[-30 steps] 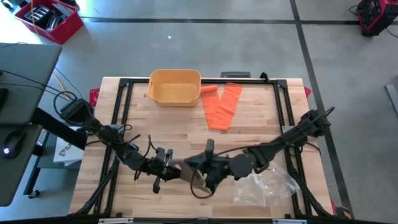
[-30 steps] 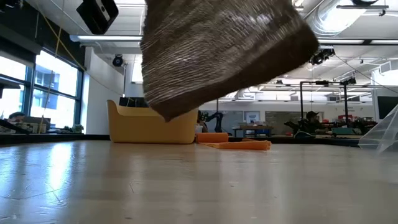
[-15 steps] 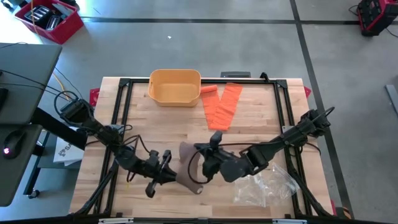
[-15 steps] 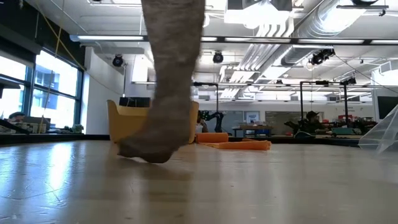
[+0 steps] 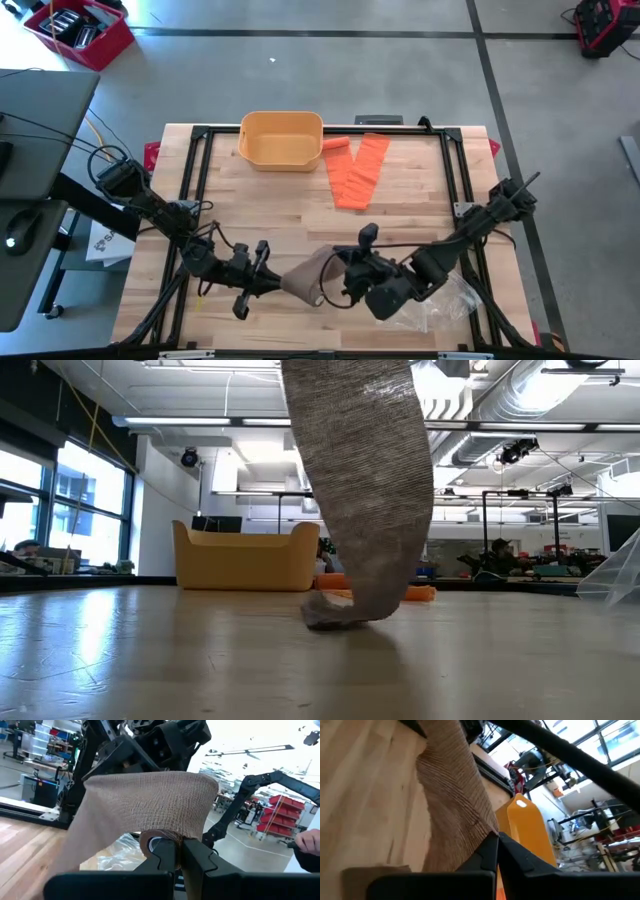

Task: Roll bandage
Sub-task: Roll the brown bandage

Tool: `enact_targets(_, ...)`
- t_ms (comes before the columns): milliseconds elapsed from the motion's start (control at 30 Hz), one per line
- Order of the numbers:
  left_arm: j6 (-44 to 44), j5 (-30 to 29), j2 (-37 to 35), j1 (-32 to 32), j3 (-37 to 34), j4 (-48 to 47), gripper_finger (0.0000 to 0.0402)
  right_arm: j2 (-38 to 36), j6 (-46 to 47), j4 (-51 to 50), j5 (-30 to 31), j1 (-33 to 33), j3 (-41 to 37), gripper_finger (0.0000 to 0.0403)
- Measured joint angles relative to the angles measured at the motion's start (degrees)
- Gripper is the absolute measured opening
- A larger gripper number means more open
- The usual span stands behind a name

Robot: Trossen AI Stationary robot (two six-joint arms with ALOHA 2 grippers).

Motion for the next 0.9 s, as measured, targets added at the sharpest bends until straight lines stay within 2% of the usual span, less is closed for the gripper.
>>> enact_targets(167, -1.73, 0.21, -0.01, 0.21, 0.0, -1.01, 0.0005, -0.11, -9.38, 5.63, 5.03, 1.46, -0.02, 0.0)
enact_targets(433, -8.35, 0.43, -0.09, 1.75, -0.03, -7.54, 0.0005, -0.15, -33.47, 25.07, 6.13, 0.94, -0.02, 0.0)
enact_targets(533, -8.5, 0.44, -0.09, 1.9, -0.04, -7.32, 0.0005, -0.23, -38.43, 28.62, 6.09, 0.54, -0.02, 0.0)
enact_targets(667, -7.61, 0.48, -0.09, 1.7, -0.04, -6.82, 0.0005, -0.24, -35.52, 24.97, 5.41, 0.03, -0.02, 0.0)
enact_targets(900, -6.69, 3.19, -0.09, 1.42, -0.04, -5.75, 0.0005, -0.24, -19.66, 10.53, 3.54, -0.76, -0.02, 0.0)
